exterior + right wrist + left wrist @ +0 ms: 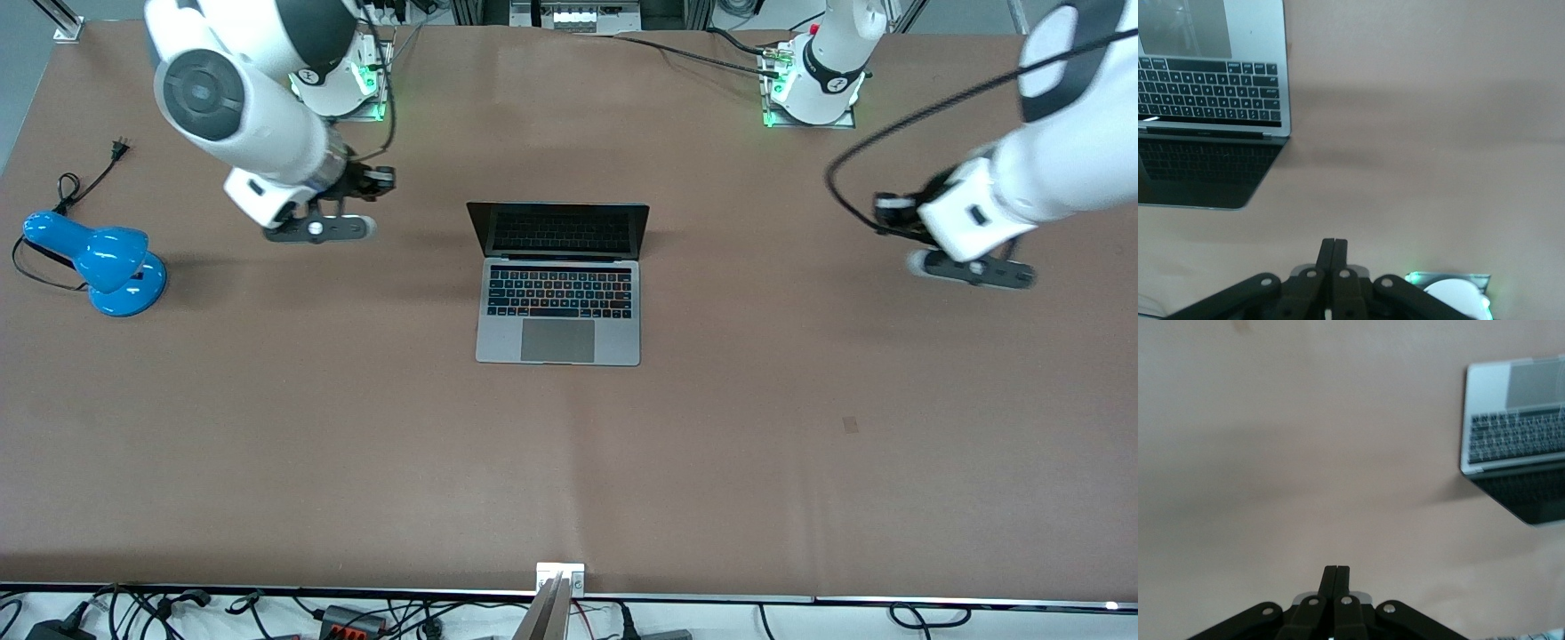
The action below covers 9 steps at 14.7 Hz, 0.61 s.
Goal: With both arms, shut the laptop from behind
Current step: 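Move the left gripper and the right gripper toward the laptop screen's back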
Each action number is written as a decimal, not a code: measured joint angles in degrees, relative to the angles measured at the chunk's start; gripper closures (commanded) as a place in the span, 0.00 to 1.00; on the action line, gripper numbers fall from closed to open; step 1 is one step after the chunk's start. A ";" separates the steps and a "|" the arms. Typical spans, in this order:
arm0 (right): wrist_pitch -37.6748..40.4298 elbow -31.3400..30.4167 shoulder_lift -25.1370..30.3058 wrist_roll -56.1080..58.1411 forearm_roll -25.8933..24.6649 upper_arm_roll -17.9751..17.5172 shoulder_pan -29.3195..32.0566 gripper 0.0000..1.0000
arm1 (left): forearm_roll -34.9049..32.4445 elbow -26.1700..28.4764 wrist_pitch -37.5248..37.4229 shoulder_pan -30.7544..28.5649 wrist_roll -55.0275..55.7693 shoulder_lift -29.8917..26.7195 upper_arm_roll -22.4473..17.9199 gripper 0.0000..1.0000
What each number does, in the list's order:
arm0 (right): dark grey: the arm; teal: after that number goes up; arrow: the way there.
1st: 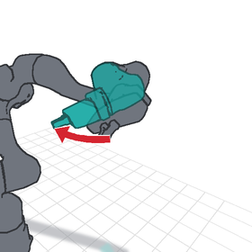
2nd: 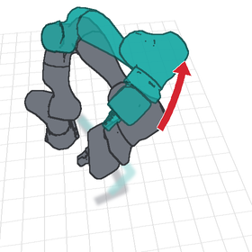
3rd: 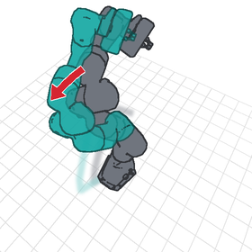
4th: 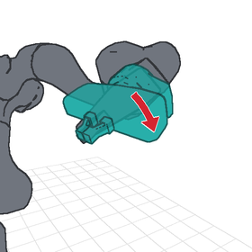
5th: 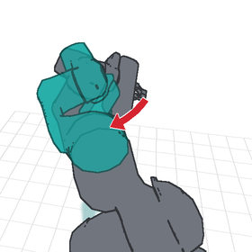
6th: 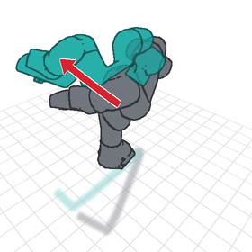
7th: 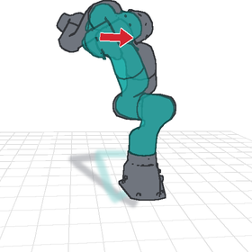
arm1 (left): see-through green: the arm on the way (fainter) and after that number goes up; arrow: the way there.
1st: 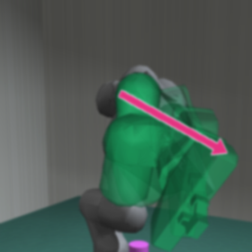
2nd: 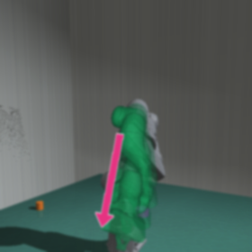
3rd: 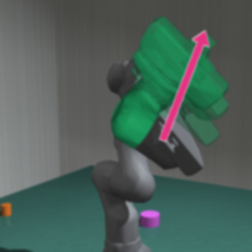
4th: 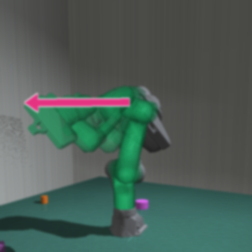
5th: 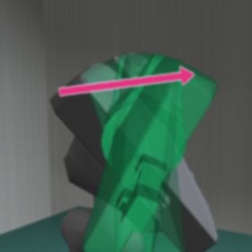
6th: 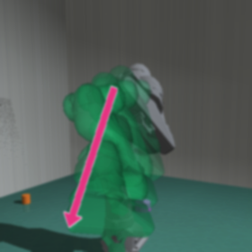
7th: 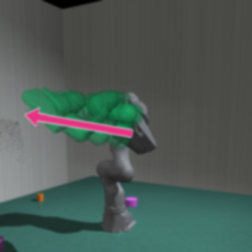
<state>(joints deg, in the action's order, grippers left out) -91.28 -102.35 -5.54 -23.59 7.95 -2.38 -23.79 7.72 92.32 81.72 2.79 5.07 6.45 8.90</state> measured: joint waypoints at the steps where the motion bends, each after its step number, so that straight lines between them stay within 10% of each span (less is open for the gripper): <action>1: 0.03 0.00 -0.48 -1.08 0.15 -0.01 -0.94 1.00 | 0.60 0.14 -0.73 0.27 2.22 -0.01 2.55 0.99; 9: 4.64 -0.08 -2.12 -6.78 2.29 0.01 -7.42 1.00 | 8.78 23.03 10.76 1.05 5.01 -10.50 12.55 0.99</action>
<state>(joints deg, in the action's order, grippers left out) -86.64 -102.43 -7.66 -30.38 10.24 -2.37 -31.21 16.50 115.36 92.48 3.84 10.08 -4.05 21.45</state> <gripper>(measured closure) 0.991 0.987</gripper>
